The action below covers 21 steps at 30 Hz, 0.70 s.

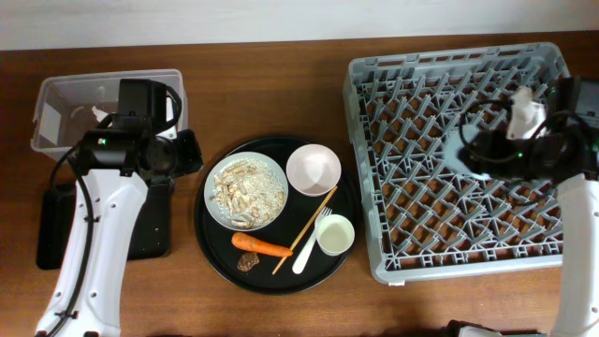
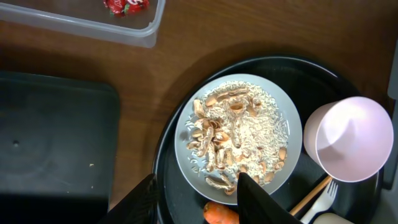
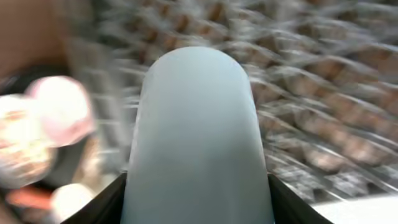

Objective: Sort waste into correct bins and load items into the dishwasher rack
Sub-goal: 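Place the blue cup upside down in the rack's right side with right gripper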

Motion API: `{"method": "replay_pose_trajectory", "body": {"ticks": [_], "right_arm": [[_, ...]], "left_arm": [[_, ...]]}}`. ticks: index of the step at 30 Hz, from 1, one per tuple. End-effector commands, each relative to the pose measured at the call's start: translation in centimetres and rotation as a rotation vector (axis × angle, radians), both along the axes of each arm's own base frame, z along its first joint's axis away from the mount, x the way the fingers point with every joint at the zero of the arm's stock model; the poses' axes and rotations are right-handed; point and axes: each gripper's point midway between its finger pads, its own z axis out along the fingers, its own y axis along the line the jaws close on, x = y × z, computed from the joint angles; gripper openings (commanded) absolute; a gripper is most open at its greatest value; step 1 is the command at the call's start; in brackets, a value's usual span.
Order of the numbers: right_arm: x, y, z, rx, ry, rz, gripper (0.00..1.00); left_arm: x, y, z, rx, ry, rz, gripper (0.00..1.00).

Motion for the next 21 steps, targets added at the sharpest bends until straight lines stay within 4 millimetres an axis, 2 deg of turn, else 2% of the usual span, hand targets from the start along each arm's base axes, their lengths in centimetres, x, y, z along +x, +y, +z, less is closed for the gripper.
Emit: {"method": "replay_pose_trajectory", "body": {"ticks": [1,3,7,12,15,20,21], "right_arm": [[-1.9,-6.1,0.9,-0.276,0.071,-0.19,0.37],[-2.4,-7.4,0.4,-0.269,0.096,-0.234,0.37],[-3.6,-11.4,-1.1,-0.235,0.158,-0.38,0.37],[-3.8,-15.1,-3.2,-0.159,0.179,-0.514,0.37],[-3.6,-16.8,-4.8,-0.147,0.207,-0.549,0.37],[-3.3,-17.6,-7.4,-0.116,0.276,-0.554,0.38],[-3.3,-17.7,-8.0,-0.113,0.291,-0.553,0.43]], "left_arm": [[-0.2,0.4,0.3,0.02,-0.009,-0.007,0.4],[-0.2,0.4,0.2,0.02,-0.007,-0.007,0.4],[-0.3,0.4,0.2,0.02,-0.006,-0.007,0.41],[-0.3,0.4,0.2,0.02,-0.005,-0.007,0.4],[-0.4,0.4,0.2,0.021,0.0,-0.007,0.4],[-0.5,0.4,0.1,0.021,0.003,-0.007,0.4],[-0.5,0.4,0.1,0.021,0.004,-0.007,0.4]]}}
